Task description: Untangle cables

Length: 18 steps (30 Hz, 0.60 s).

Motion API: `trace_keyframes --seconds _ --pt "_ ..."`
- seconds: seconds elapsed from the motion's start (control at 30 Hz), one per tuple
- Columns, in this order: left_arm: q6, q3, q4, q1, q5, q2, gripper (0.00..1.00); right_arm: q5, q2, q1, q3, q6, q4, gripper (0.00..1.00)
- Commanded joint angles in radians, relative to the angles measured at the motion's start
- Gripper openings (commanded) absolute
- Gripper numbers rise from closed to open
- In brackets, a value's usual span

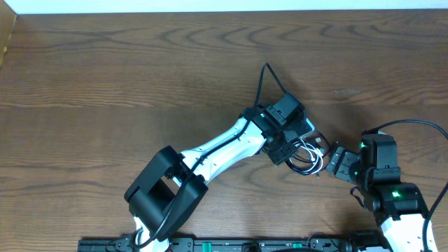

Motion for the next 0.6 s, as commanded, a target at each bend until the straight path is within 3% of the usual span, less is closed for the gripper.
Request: trace_keyframes --seconds 0.0,0.1,0.2,0.37,0.57 --pt "-0.036 -0.008 0.002 -0.001 -0.089 0.007 0.24 0.015 0.0 -0.002 0.021 0.016 -0.003 0.88" --pt "-0.085 -0.007 -0.005 0.0 -0.14 0.007 0.08 0.016 0.0 -0.002 0.021 0.016 -0.004 0.88" --pt "-0.085 -0.007 -0.021 0.0 -0.169 0.0 0.08 0.015 0.0 -0.002 0.021 0.016 0.002 0.87" --pt "-0.114 0.008 -0.067 0.01 -0.311 -0.087 0.07 -0.148 0.01 -0.002 0.021 0.005 0.114 0.73" --pt "-0.166 0.008 -0.066 0.068 -0.311 -0.275 0.08 -0.276 0.066 -0.001 0.021 0.001 0.204 0.71"
